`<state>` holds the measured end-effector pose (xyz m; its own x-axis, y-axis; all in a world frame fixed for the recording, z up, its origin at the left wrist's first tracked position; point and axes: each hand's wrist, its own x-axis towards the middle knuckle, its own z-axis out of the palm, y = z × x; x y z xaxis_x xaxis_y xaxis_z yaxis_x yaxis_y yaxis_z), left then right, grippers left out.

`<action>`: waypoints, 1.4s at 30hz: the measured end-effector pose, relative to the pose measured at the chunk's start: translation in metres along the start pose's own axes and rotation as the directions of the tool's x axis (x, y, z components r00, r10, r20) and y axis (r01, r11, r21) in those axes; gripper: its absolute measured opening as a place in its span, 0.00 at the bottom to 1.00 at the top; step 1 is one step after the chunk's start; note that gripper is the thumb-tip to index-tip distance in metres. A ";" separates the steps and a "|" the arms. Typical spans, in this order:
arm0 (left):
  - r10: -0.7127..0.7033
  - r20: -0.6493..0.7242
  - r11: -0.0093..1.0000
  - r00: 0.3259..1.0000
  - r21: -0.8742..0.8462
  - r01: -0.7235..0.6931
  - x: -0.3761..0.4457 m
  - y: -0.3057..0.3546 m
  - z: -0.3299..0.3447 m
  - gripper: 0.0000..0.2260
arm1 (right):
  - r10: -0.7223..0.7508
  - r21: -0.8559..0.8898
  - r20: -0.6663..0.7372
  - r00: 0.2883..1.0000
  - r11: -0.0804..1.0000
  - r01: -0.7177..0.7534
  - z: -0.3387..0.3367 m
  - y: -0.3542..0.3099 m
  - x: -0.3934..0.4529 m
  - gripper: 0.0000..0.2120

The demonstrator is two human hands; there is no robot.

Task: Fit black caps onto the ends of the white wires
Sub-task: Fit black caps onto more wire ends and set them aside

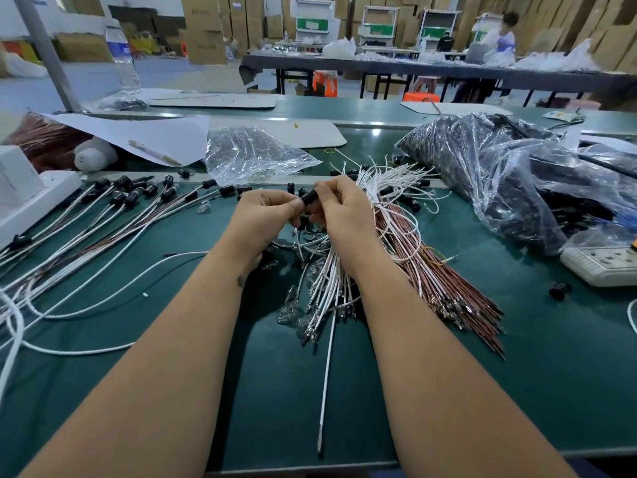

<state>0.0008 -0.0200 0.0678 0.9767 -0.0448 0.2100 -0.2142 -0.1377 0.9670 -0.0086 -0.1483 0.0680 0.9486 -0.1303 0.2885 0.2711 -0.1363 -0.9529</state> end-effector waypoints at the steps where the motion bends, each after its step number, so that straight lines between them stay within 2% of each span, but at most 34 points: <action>1: -0.013 -0.010 1.000 1.000 -0.023 0.013 0.001 0.001 0.002 0.09 | 0.005 0.045 -0.014 1.000 0.999 -0.005 0.001 -0.002 0.000 0.08; 4: -0.014 -0.023 0.999 1.000 -0.041 0.013 0.003 0.003 0.002 0.09 | 0.017 0.188 -0.006 1.000 0.982 -0.015 0.001 -0.005 0.000 0.06; 8: 0.032 -0.021 0.999 0.999 -0.026 -0.032 0.002 0.004 0.003 0.09 | -0.035 0.105 -0.030 0.999 0.994 0.038 0.002 -0.005 -0.002 0.02; 11: 0.048 -0.011 0.999 0.999 0.000 -0.048 0.001 0.004 0.005 0.09 | -0.059 0.092 -0.046 0.997 0.994 0.063 0.000 -0.005 -0.002 0.09; 21: 0.146 0.016 0.987 0.989 0.067 -0.146 0.007 -0.002 0.003 0.09 | -0.034 0.168 -0.089 0.995 0.985 0.048 0.003 -0.003 0.001 0.10; 26: 0.170 0.021 0.982 0.985 0.077 -0.171 0.011 -0.004 0.000 0.13 | -0.008 0.245 -0.134 0.991 0.969 0.042 0.004 -0.003 0.002 0.09; 28: 0.193 0.022 0.966 0.981 0.171 -0.194 0.010 -0.006 -0.006 0.10 | 0.014 0.268 -0.156 0.988 0.963 0.029 0.000 -0.003 0.003 0.07; 32: 0.234 0.034 0.854 0.972 0.471 -0.222 0.008 -0.012 -0.023 0.09 | 0.029 0.315 -0.181 0.983 0.949 0.030 -0.009 -0.007 0.005 0.04; 35: 0.362 -0.051 0.744 0.931 0.617 -0.256 0.007 -0.007 -0.035 0.10 | -0.023 0.209 -0.152 0.988 0.976 0.055 -0.007 -0.010 0.002 0.04; 37: 0.467 -0.223 0.648 0.856 0.744 -0.160 0.008 -0.006 -0.044 0.10 | -0.033 0.157 -0.163 0.986 0.986 0.059 -0.006 -0.012 0.001 0.05; 39: 0.468 -0.441 0.616 0.766 0.784 0.075 0.009 -0.007 -0.056 0.13 | -0.025 0.112 -0.232 0.972 0.992 0.052 -0.009 -0.015 0.001 0.07; 40: 0.400 -0.534 0.619 0.745 0.757 0.211 0.009 -0.008 -0.060 0.18 | -0.021 0.073 -0.280 0.960 0.996 0.044 -0.011 -0.015 0.002 0.07; 42: 0.198 -0.621 0.601 0.759 0.688 0.407 0.008 -0.010 -0.063 0.32 | -0.027 -0.027 -0.369 0.929 0.999 0.018 -0.015 -0.015 0.003 0.08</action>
<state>0.0120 0.0430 0.0684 0.7075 0.5531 0.4399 0.2587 -0.7819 0.5672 -0.0127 -0.1610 0.0845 0.8136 -0.4800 0.3282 0.2836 -0.1651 -0.9446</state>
